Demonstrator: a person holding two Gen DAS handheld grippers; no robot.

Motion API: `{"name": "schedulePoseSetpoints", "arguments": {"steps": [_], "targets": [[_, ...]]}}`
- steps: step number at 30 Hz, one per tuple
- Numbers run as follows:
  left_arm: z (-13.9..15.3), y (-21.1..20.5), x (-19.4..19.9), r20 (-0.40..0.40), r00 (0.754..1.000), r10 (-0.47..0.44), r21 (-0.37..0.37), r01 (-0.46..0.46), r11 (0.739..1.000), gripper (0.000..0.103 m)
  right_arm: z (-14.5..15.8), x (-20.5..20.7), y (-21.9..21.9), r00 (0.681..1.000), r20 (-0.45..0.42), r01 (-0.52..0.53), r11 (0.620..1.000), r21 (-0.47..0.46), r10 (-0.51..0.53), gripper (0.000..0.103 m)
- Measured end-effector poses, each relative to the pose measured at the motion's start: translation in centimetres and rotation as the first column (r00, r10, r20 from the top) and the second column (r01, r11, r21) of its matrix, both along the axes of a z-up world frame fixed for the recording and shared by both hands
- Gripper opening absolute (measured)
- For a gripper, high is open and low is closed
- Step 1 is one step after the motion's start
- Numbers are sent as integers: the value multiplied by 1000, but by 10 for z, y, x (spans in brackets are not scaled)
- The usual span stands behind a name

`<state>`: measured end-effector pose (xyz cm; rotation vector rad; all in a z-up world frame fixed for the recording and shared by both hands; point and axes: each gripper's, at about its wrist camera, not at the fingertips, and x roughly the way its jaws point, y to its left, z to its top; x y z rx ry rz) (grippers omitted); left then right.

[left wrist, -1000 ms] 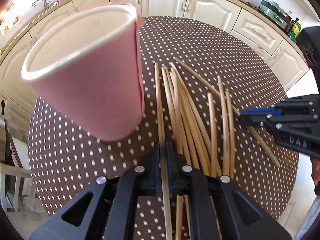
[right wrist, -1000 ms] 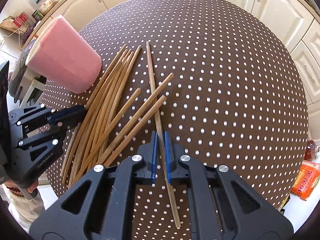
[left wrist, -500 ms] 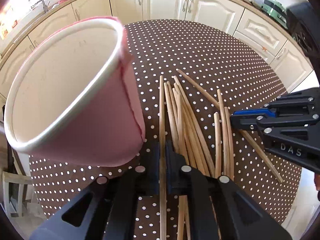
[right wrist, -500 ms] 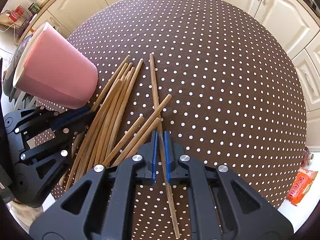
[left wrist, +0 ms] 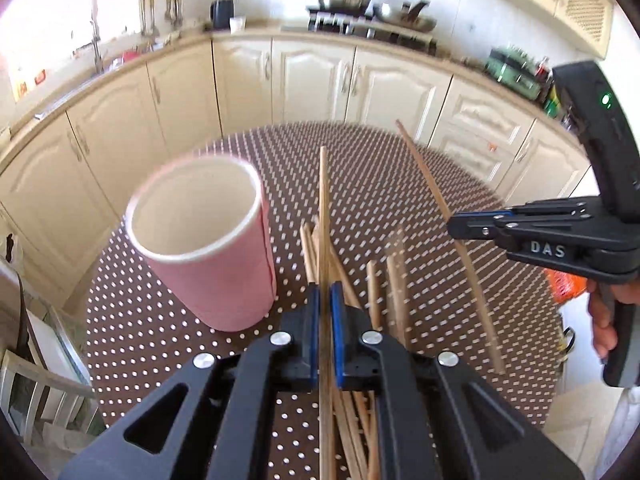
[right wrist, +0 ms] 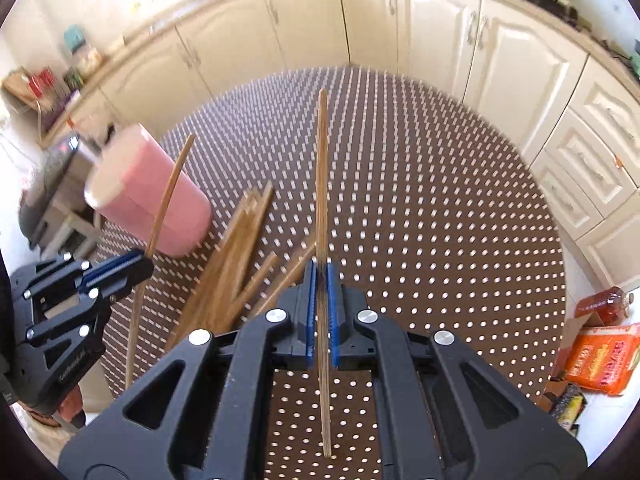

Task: Organize utensils
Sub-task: 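Lift the left gripper's chopstick over the pink cup while the right gripper carries its chopstick there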

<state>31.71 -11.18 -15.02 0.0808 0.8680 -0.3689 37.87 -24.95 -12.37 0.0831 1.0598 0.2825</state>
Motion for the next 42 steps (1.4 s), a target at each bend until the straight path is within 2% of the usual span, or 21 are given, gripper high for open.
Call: {"name": "schedulePoseSetpoints", "arguments": {"steps": [2,4,8,10,16,21,25,28,30,33,42], "targets": [[13,1,-8,45,999,-2,-22,3,1000,6,13,-5,-2,999,48,10,1000,5,-10,6],[25,19,-25,89,996,1,-47,3,999,6,25,-15,-3,996,89,10,1000,24,-12,6],[52,30,-39,188,982,21,-115,1,993,6,49,-29,6,985,174,-16,998,55,6,6],[59,40,-46,243,969,39,-141,-5,990,6,65,-36,16,975,221,-35,997,69,18,6],[88,64,-33,351,926,139,-232,-58,971,6,112,-56,36,940,334,-97,992,86,63,6],[111,85,-20,427,873,235,-315,-100,944,6,140,-54,60,919,382,-139,986,86,97,6],[133,93,-14,519,800,300,-346,-124,930,6,156,-42,74,905,412,-161,982,104,105,6],[144,96,-5,559,760,332,-364,-135,922,6,164,-33,86,896,431,-168,980,103,109,6],[147,96,1,573,743,346,-369,-143,918,6,163,-26,94,899,421,-178,978,109,116,6],[139,94,14,573,742,349,-354,-160,921,6,151,-17,106,909,395,-185,978,92,135,6],[91,92,31,523,787,328,-299,-191,935,6,116,-3,117,939,303,-190,980,64,162,6]]}}
